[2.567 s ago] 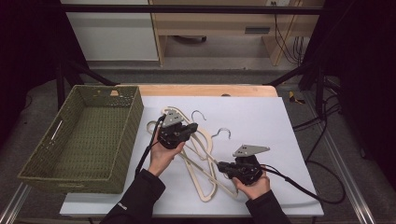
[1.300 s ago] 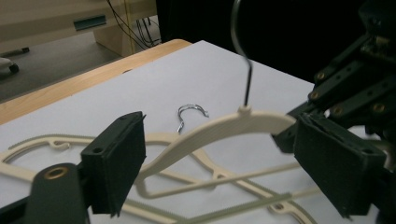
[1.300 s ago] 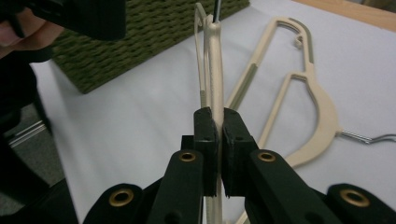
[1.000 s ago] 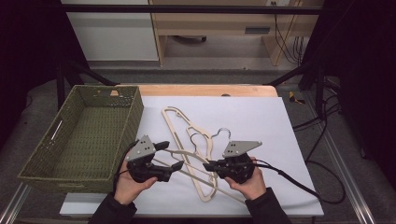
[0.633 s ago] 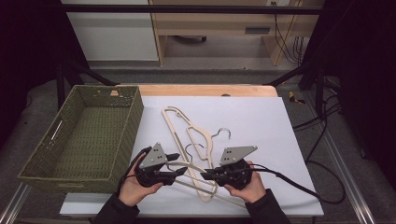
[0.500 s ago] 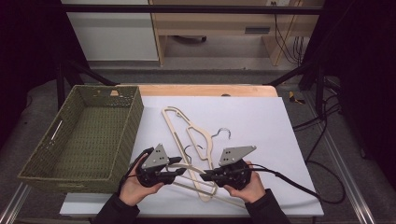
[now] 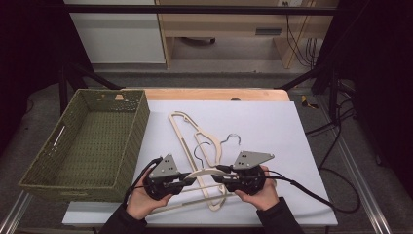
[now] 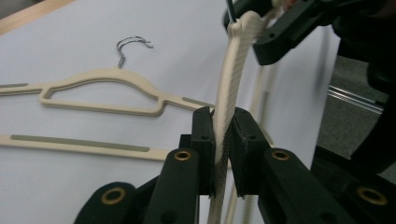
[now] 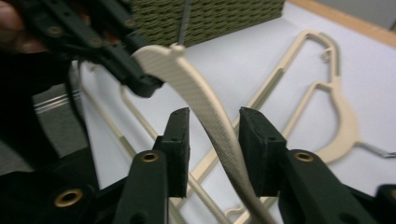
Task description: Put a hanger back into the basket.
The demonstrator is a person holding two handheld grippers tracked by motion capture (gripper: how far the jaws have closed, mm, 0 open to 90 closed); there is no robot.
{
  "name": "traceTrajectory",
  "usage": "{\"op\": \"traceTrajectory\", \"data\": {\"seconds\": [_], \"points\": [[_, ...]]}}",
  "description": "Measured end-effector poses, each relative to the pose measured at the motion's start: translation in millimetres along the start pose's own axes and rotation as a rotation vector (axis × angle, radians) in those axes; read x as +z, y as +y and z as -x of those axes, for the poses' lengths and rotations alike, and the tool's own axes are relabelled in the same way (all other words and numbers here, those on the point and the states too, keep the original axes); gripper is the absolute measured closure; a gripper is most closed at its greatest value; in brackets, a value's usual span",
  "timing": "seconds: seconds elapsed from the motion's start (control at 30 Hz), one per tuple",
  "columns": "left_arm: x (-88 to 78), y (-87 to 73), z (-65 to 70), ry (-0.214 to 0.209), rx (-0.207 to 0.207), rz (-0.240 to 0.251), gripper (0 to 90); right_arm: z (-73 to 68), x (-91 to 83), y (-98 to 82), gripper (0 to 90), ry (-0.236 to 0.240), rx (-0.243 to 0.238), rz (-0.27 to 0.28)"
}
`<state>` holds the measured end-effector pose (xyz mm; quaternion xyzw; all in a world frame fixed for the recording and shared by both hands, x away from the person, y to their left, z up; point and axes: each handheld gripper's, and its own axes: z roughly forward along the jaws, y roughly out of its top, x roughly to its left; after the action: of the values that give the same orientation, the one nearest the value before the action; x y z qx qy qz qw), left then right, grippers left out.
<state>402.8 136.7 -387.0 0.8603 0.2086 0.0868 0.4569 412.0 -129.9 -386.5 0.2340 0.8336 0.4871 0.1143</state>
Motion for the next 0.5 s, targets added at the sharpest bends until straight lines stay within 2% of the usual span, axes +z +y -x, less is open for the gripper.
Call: {"op": "traceTrajectory", "data": {"seconds": [0.07, 0.17, 0.23, 0.37, 0.5], "points": [[1.0, 0.5, 2.9, -0.021, 0.001, 0.001, 83.9, 0.2, -0.6, -0.5, 55.5, -0.013, -0.012, 0.016], [1.7, 1.4, 7.0, -0.023, 0.005, 0.003, 85.6, 2.2, -2.9, -1.4, 52.6, -0.013, -0.006, 0.022], [0.7, 2.0, 8.6, -0.007, 0.007, 0.004, 85.7, 4.3, -5.6, -2.2, 48.4, -0.01, 0.006, 0.03], [-7.4, 3.8, 7.5, 0.03, -0.004, 0.035, 85.8, 9.5, -14.3, -3.9, 39.6, -0.04, 0.028, 0.064], [-18.2, 6.7, 8.3, 0.093, -0.011, 0.078, 85.7, 16.2, -24.7, -6.4, 30.6, -0.096, 0.054, 0.105]]}}
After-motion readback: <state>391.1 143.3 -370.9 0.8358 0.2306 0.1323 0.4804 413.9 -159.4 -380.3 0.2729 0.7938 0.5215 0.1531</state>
